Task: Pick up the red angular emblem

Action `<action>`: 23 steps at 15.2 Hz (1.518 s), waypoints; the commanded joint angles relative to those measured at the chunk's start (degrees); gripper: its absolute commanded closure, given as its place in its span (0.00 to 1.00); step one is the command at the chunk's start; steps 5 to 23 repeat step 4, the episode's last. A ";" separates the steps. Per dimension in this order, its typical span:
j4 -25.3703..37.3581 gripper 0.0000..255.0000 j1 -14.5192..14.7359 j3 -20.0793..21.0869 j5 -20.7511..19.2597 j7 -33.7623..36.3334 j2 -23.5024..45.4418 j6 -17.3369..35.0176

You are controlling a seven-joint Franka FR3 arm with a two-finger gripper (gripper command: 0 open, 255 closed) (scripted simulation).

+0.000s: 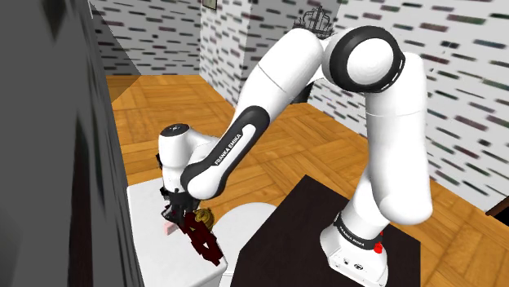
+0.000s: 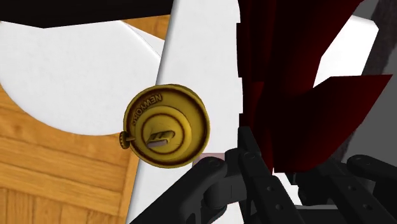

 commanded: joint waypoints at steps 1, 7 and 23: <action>-0.25 1.00 -0.33 0.48 0.55 -0.26 -1.45 -1.18; -0.38 1.00 -0.52 0.73 0.87 -0.45 -2.25 -1.84; -0.38 1.00 -0.52 0.73 0.87 -0.45 -2.25 -1.84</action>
